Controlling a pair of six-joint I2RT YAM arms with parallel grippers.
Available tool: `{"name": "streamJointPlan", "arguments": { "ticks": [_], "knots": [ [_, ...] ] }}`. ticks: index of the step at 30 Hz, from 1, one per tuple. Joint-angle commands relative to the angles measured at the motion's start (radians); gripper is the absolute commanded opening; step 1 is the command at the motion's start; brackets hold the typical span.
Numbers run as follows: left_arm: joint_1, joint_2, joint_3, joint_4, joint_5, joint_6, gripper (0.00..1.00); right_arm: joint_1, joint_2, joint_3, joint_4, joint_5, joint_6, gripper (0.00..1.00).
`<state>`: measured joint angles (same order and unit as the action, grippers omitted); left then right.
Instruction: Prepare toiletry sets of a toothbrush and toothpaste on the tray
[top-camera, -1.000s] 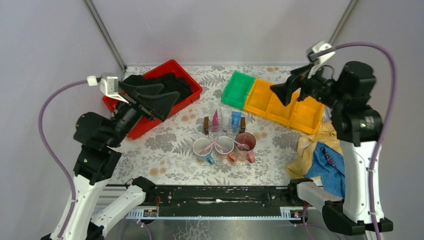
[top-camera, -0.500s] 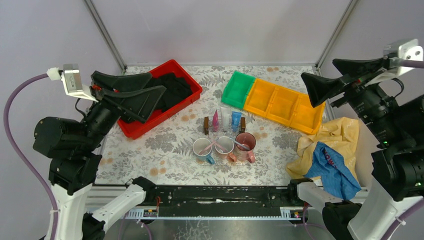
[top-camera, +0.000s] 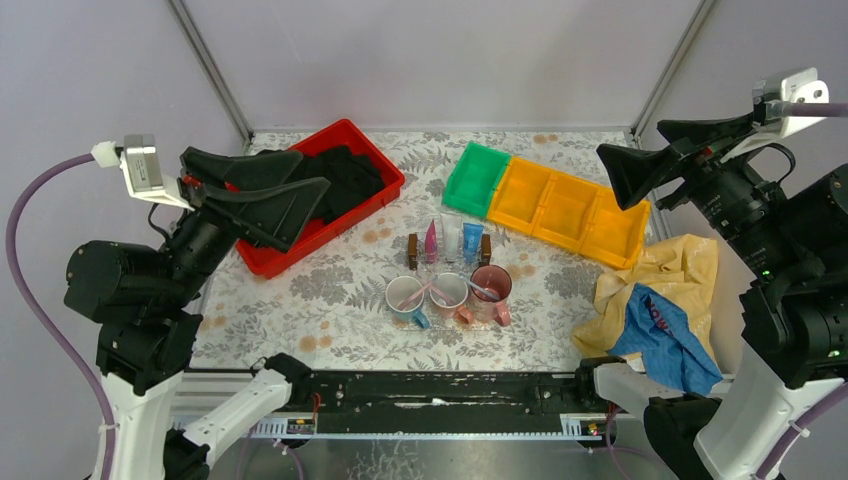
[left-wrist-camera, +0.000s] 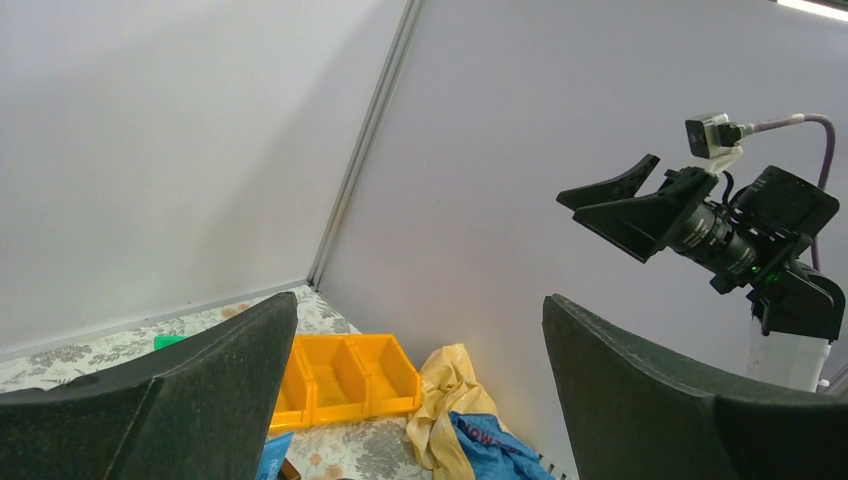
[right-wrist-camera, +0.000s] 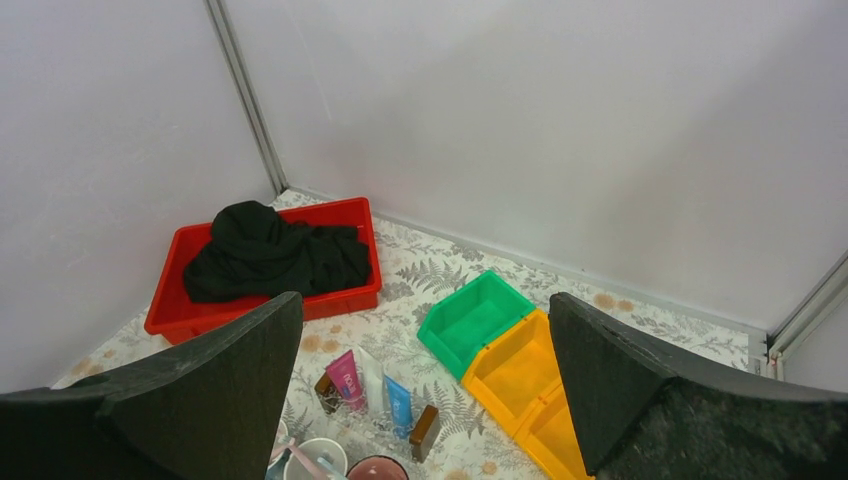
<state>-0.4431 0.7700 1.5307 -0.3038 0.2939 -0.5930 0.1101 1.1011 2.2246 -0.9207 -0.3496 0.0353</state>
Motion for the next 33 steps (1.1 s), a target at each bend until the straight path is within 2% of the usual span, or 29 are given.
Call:
{"name": "streamJointPlan", "arguments": {
  "ticks": [1,33],
  "knots": [
    [0.004,-0.017,-0.006,0.021,0.015,0.018,1.0,-0.001,0.012,0.014,0.012,-0.013,0.005,0.99],
    [0.004,-0.041,-0.059,0.025,-0.008,0.065,1.0,-0.001,0.011,-0.006,0.022,0.009,-0.011,0.99]
  ]
}}
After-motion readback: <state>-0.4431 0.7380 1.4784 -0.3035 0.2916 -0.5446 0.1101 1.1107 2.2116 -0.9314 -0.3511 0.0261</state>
